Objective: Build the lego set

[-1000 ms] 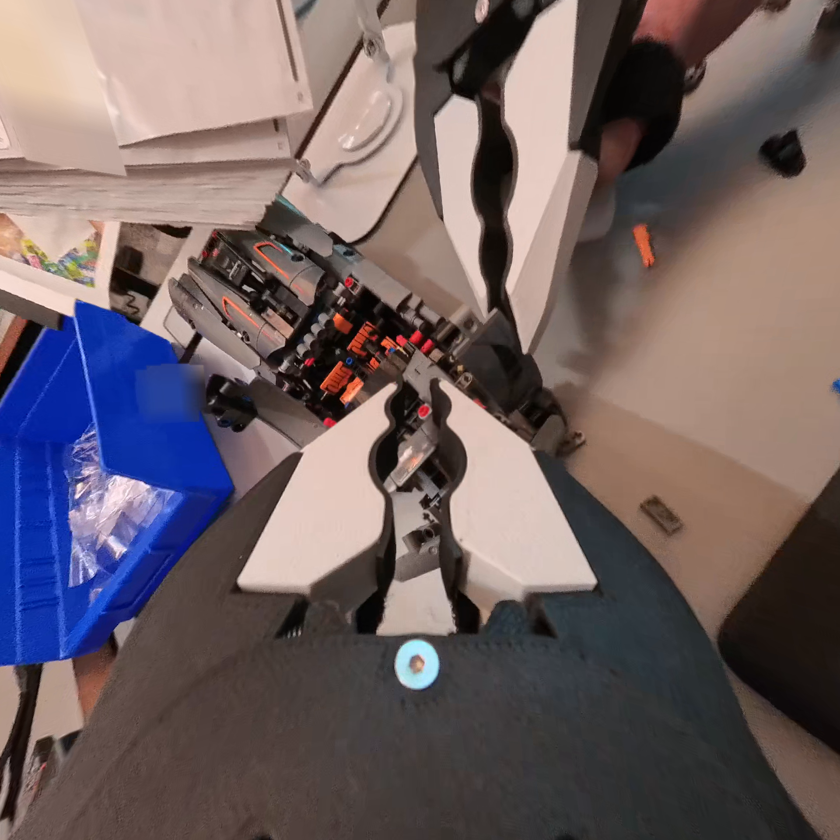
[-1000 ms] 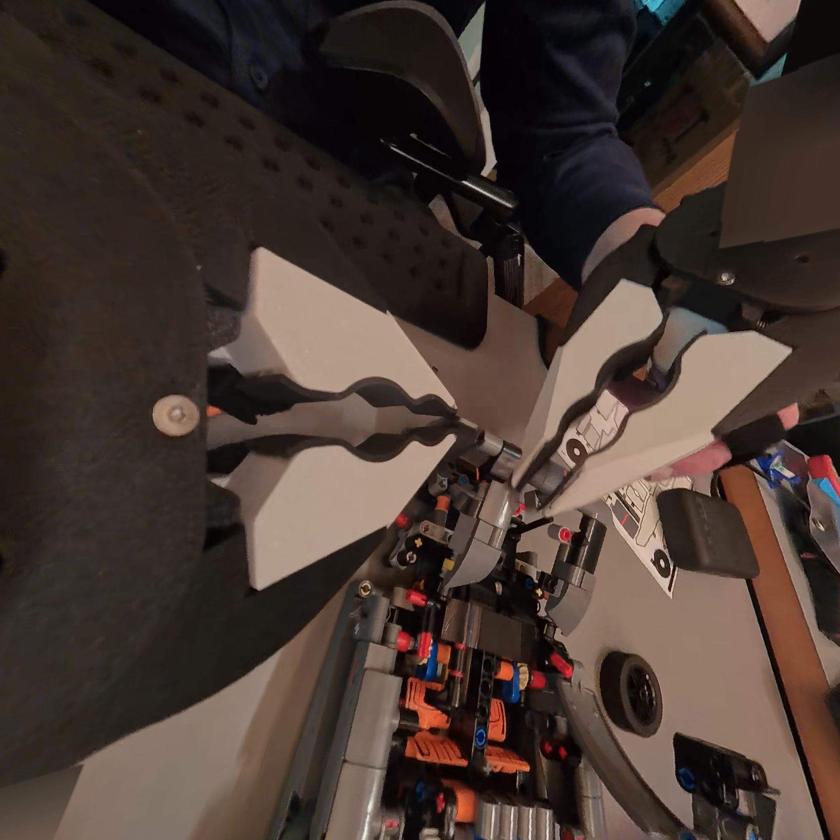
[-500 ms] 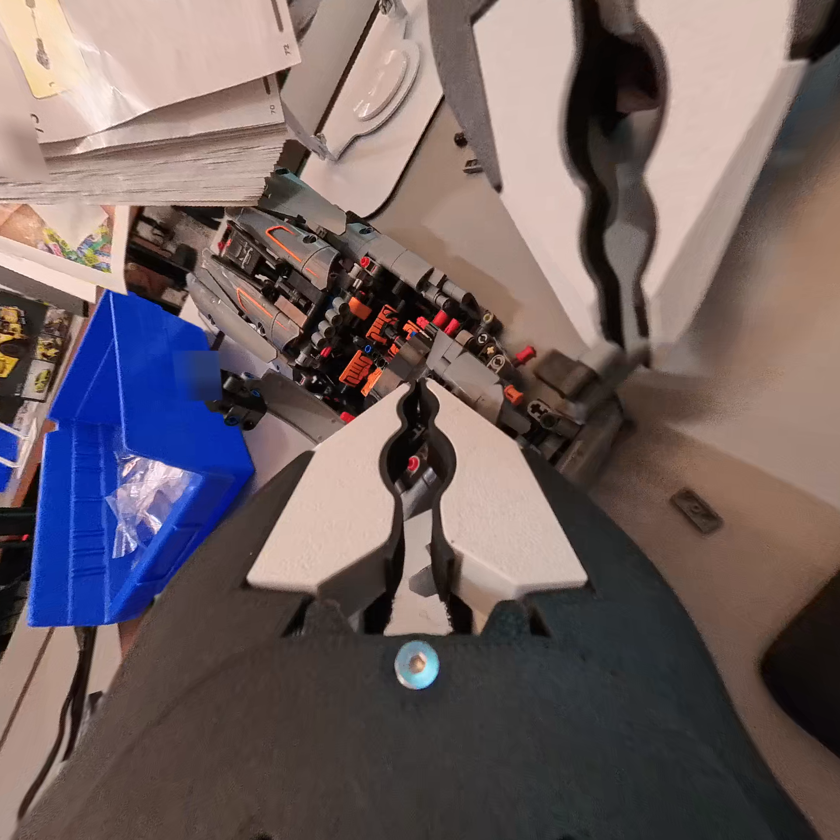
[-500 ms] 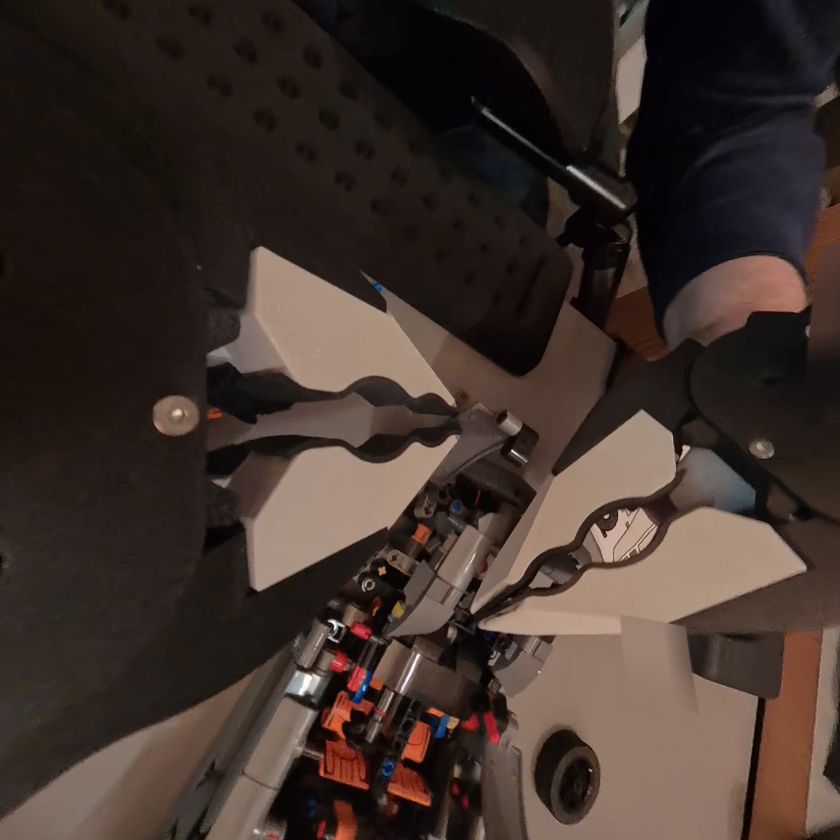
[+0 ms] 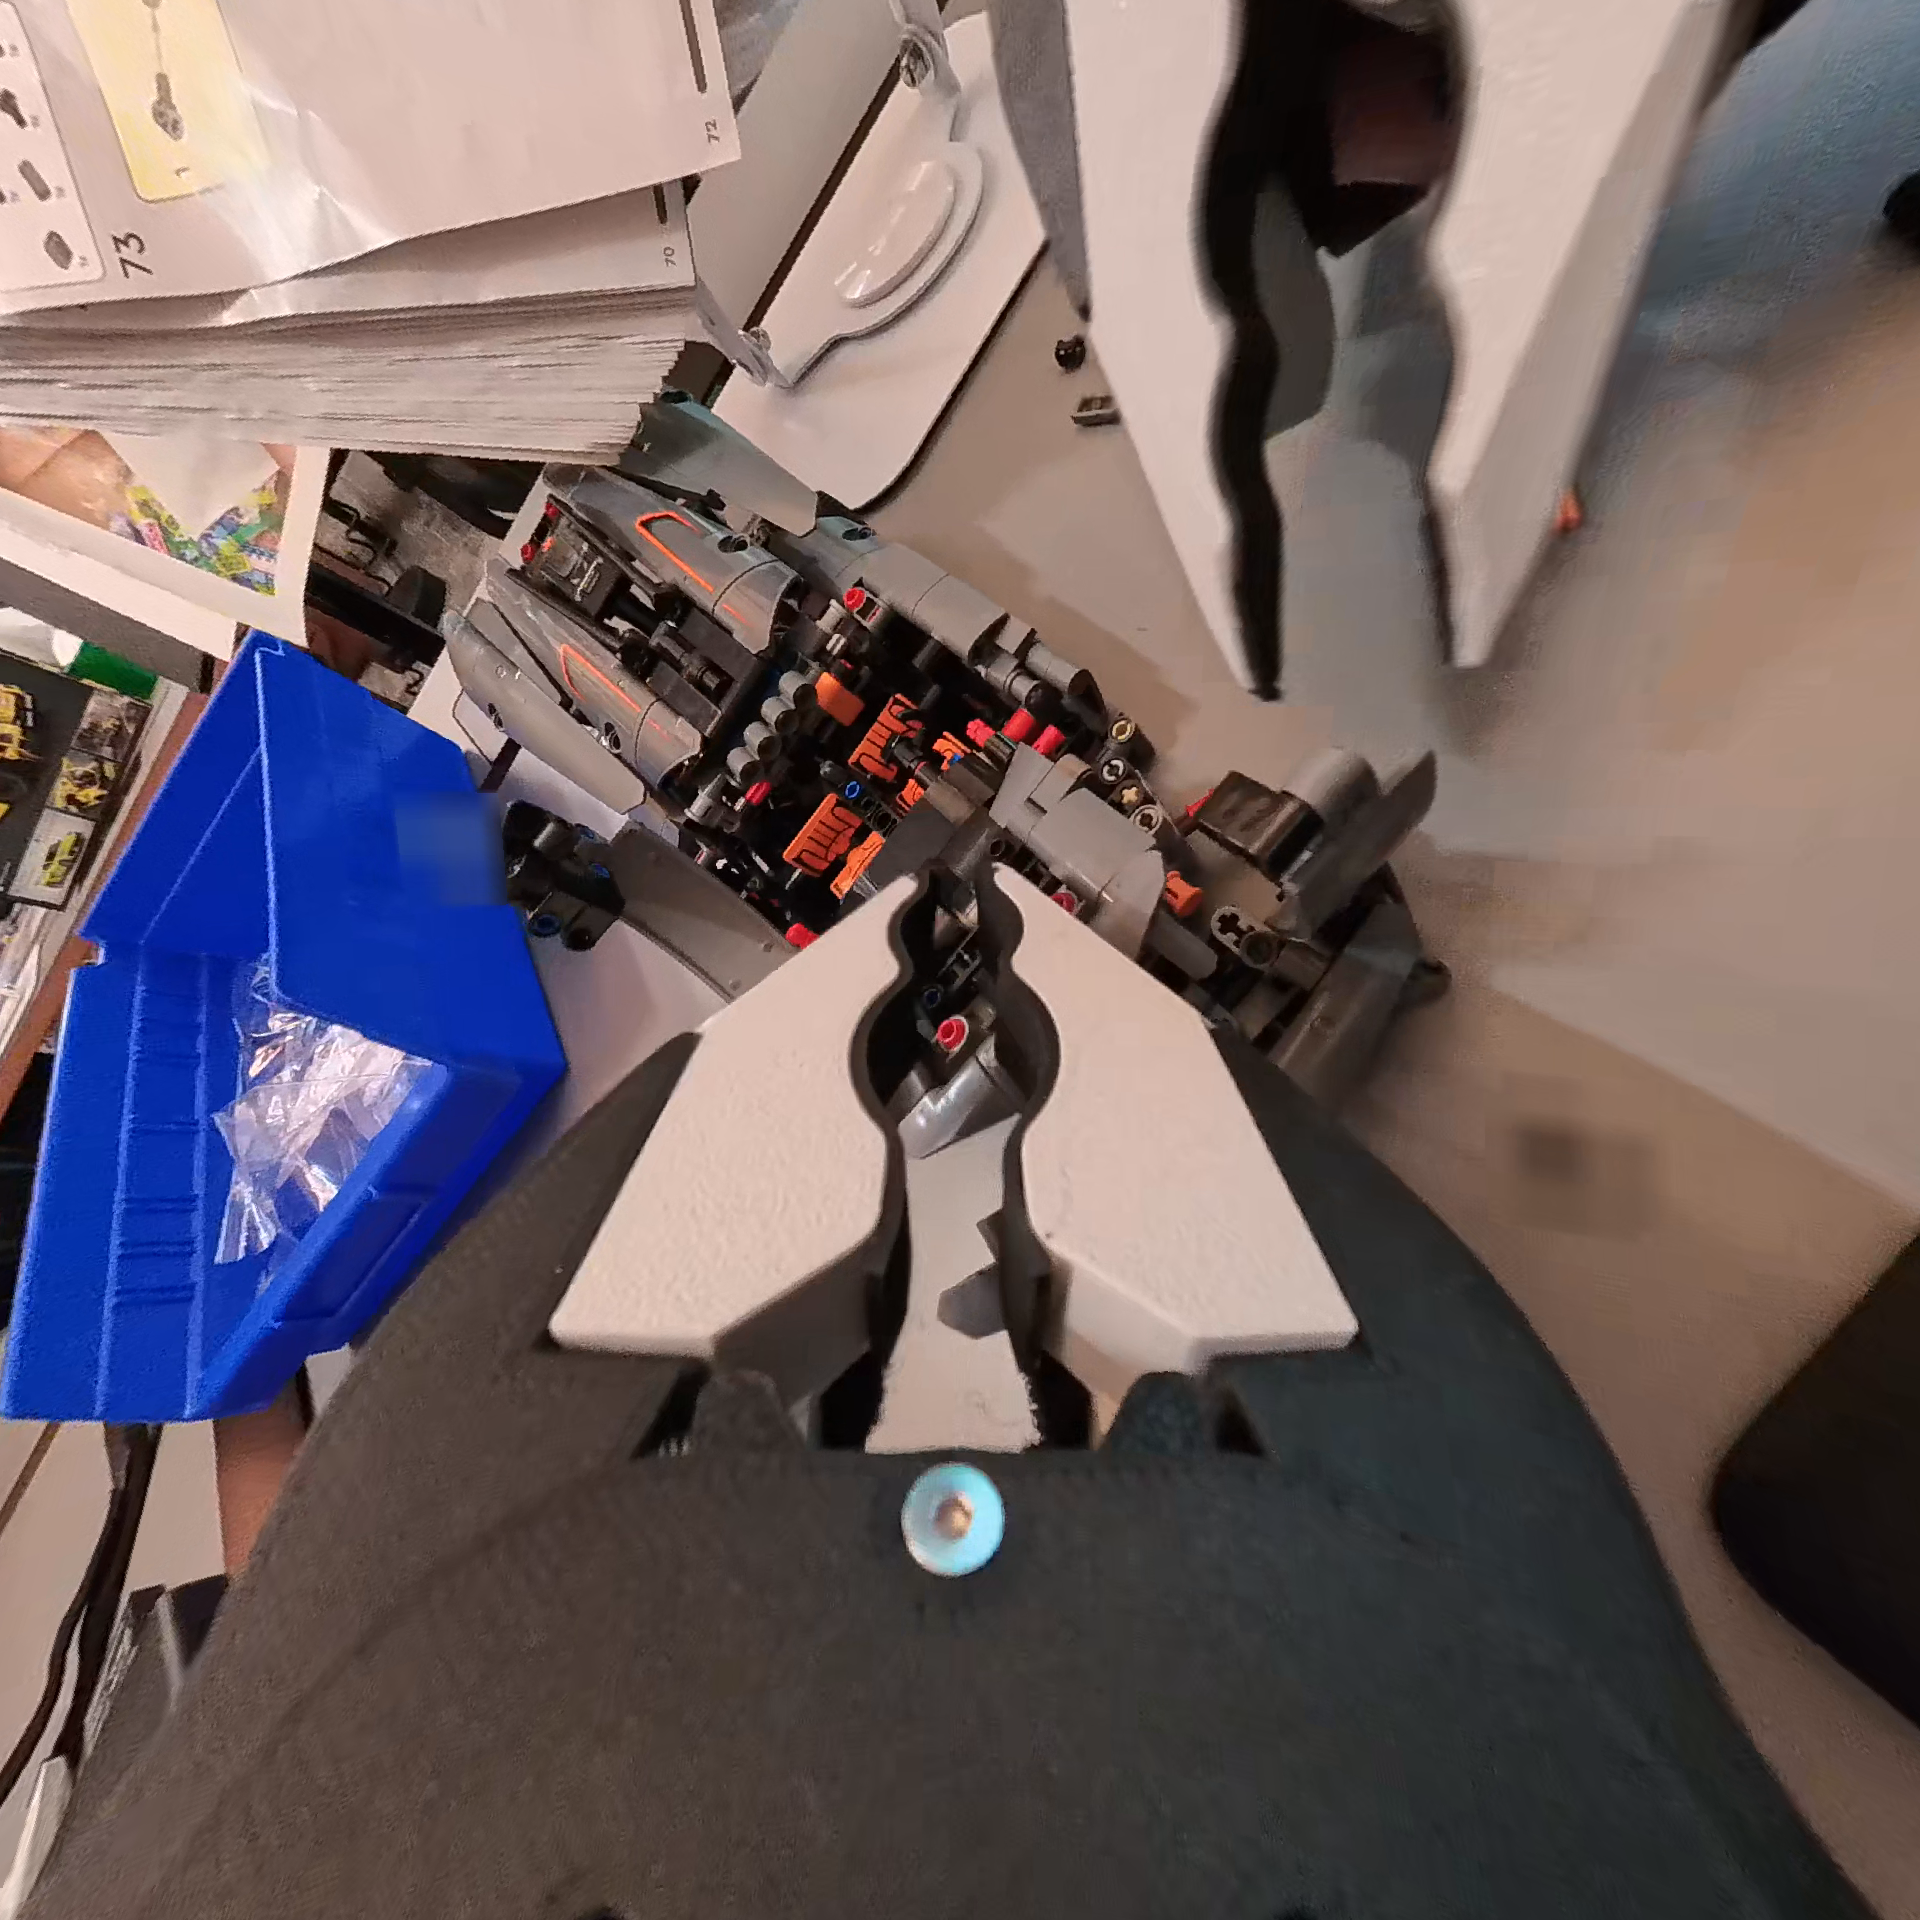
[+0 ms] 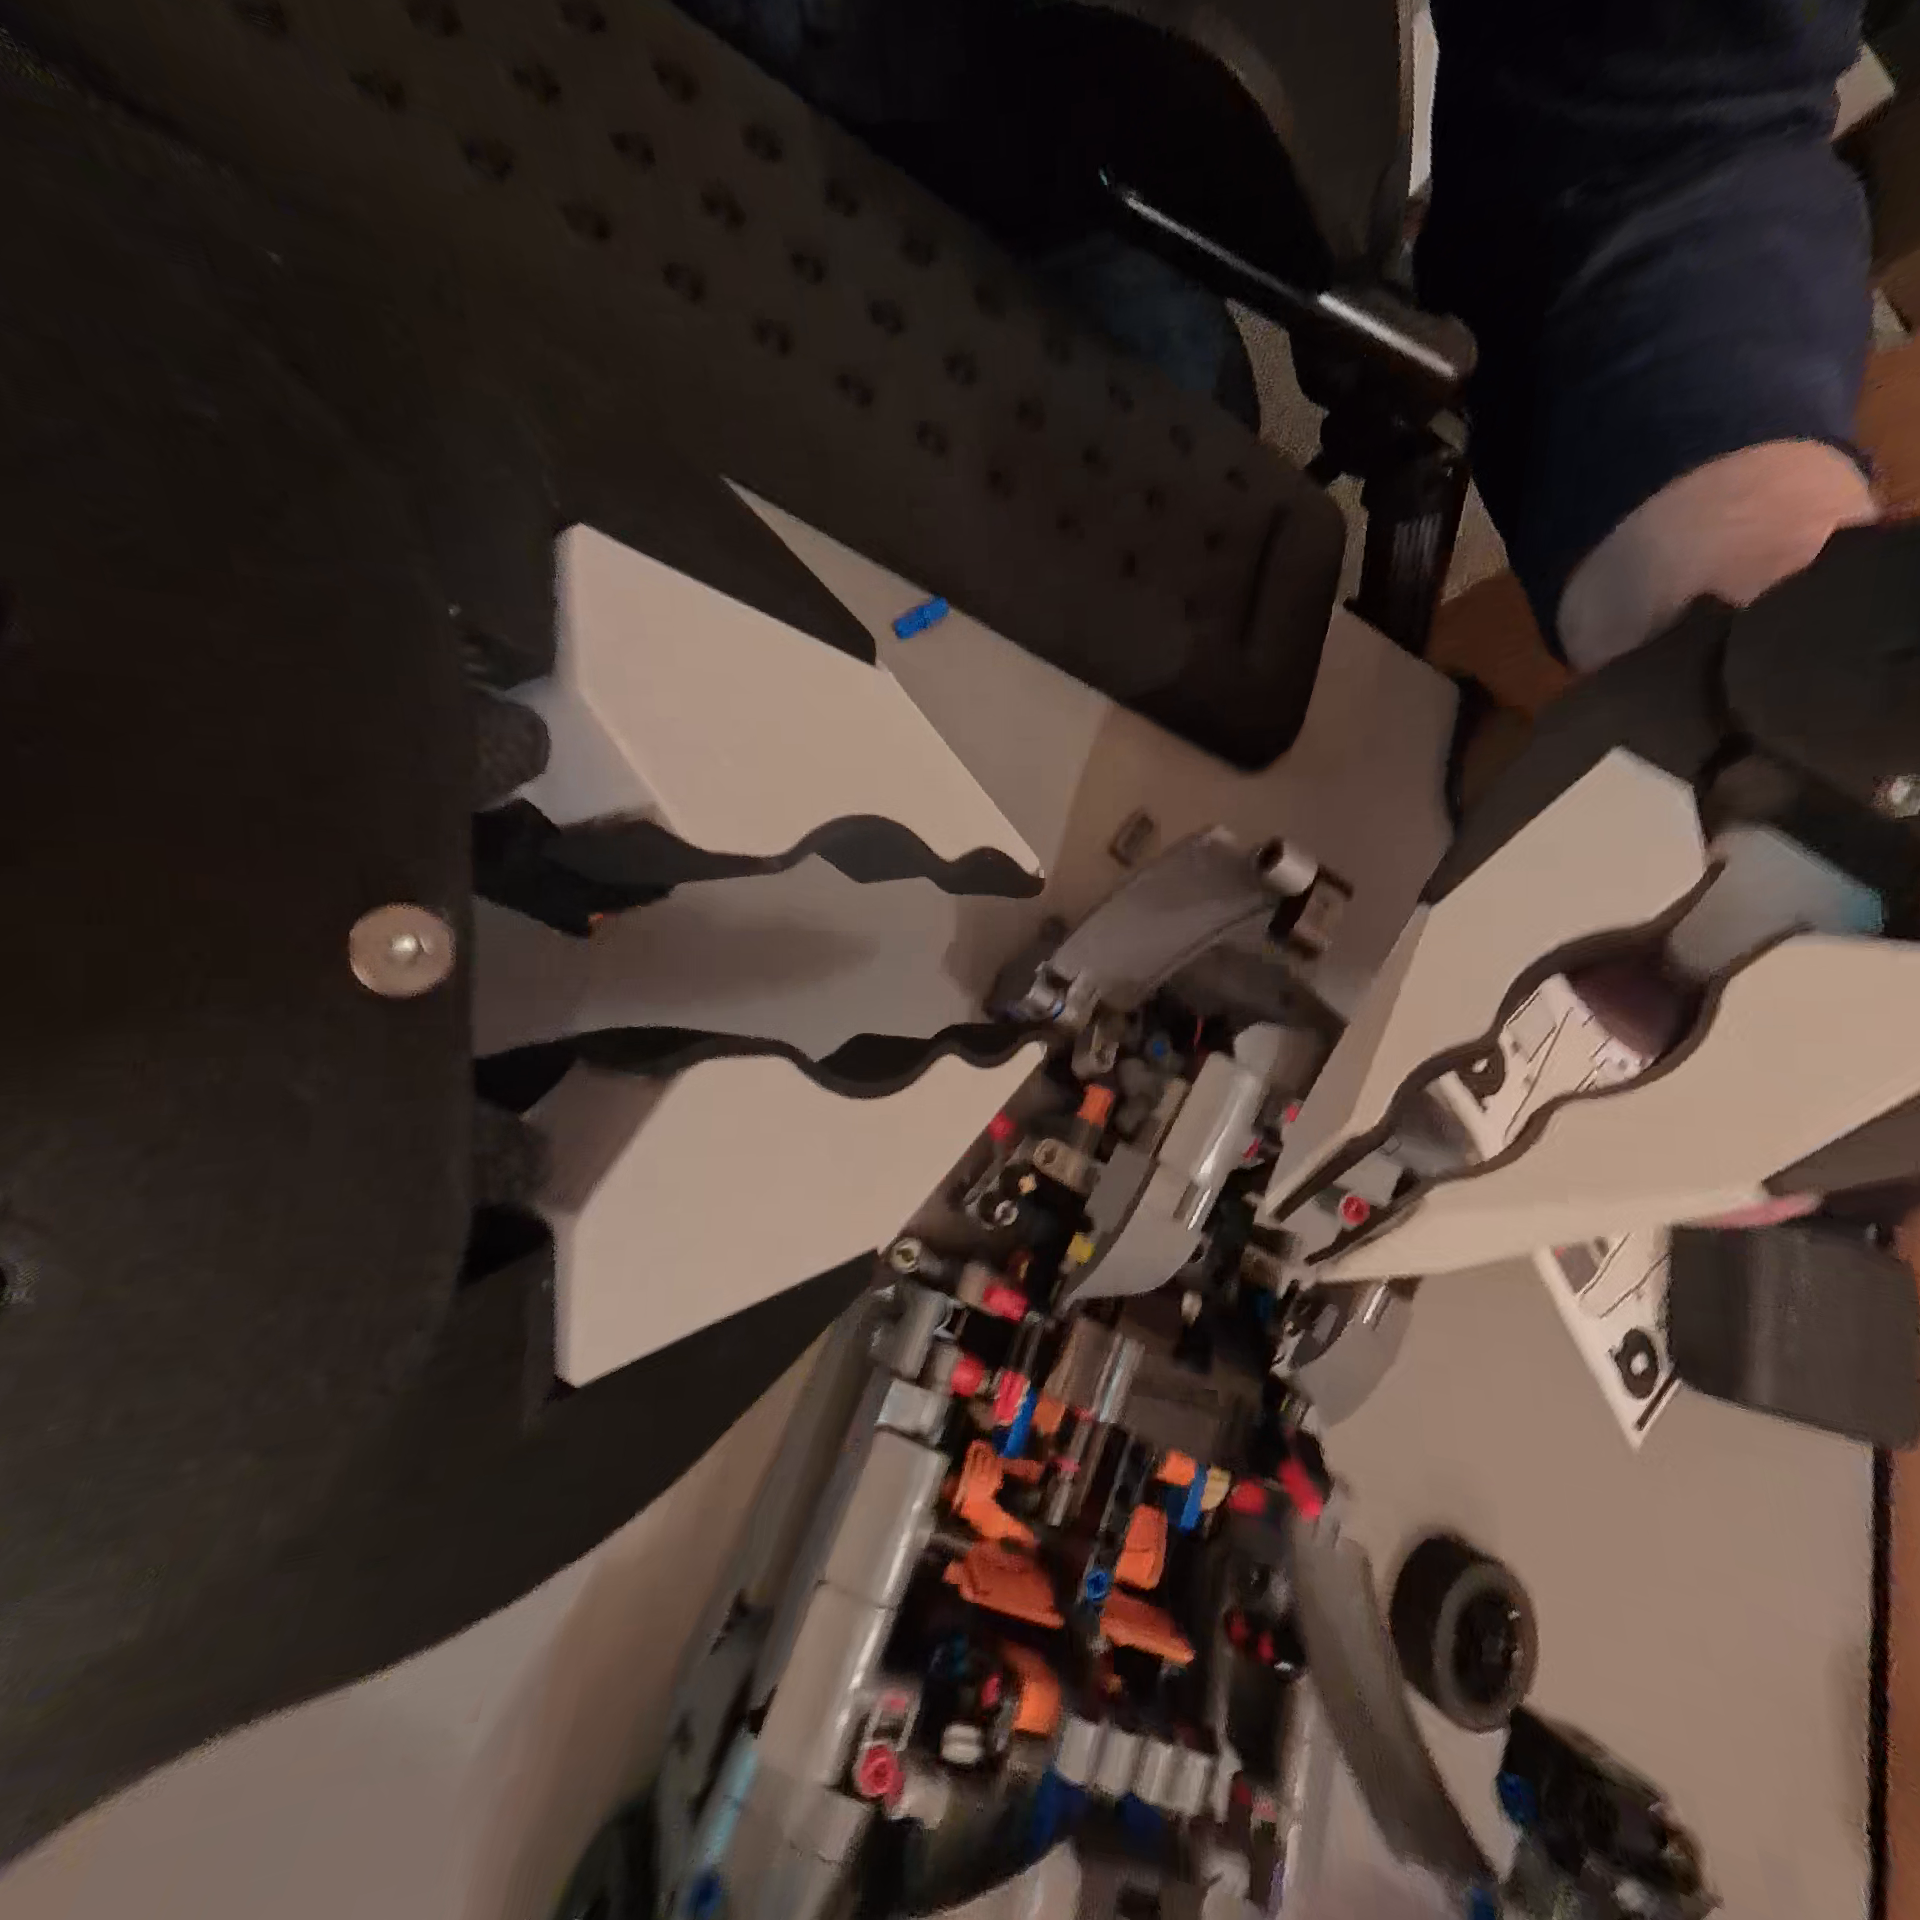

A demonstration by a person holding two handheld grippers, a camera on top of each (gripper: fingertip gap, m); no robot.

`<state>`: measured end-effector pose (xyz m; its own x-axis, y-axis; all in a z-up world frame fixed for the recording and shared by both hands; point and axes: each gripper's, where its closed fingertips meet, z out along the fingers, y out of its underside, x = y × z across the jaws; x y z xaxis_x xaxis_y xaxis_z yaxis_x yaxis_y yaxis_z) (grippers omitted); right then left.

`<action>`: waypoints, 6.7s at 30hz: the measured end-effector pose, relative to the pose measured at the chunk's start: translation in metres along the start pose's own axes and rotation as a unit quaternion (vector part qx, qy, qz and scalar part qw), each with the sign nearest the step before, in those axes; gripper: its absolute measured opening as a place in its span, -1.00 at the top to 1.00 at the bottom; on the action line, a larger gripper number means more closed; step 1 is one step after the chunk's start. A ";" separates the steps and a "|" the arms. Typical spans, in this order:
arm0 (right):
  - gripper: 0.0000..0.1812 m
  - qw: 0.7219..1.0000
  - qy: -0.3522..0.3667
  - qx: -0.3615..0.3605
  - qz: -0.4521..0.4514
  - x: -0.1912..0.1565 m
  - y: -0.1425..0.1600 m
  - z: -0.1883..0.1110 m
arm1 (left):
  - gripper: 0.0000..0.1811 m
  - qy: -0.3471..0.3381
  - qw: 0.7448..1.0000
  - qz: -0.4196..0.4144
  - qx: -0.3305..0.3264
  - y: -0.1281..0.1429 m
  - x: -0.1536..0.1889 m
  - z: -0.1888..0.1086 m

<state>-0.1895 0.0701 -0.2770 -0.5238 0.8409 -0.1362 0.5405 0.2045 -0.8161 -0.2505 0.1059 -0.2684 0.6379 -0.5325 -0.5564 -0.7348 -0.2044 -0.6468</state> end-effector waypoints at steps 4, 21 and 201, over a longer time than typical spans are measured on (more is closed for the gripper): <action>0.79 0.998 0.064 -0.015 0.017 0.025 0.009 0.002 | 0.92 -0.002 1.000 0.010 0.004 -0.002 -0.003 -0.005; 0.82 0.955 0.218 -0.049 -0.196 0.040 0.010 0.024 | 0.76 -0.039 0.999 0.012 0.027 0.006 -0.004 -0.026; 0.96 0.976 0.200 -0.006 -0.081 0.047 0.007 0.031 | 0.84 0.019 0.995 -0.101 -0.003 0.059 0.004 0.009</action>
<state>-0.2306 0.0953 -0.3062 -0.3045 0.9251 0.2266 0.4804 0.3546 -0.8022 -0.2893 0.0992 -0.3139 0.7628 -0.5115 -0.3956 -0.5949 -0.3155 -0.7393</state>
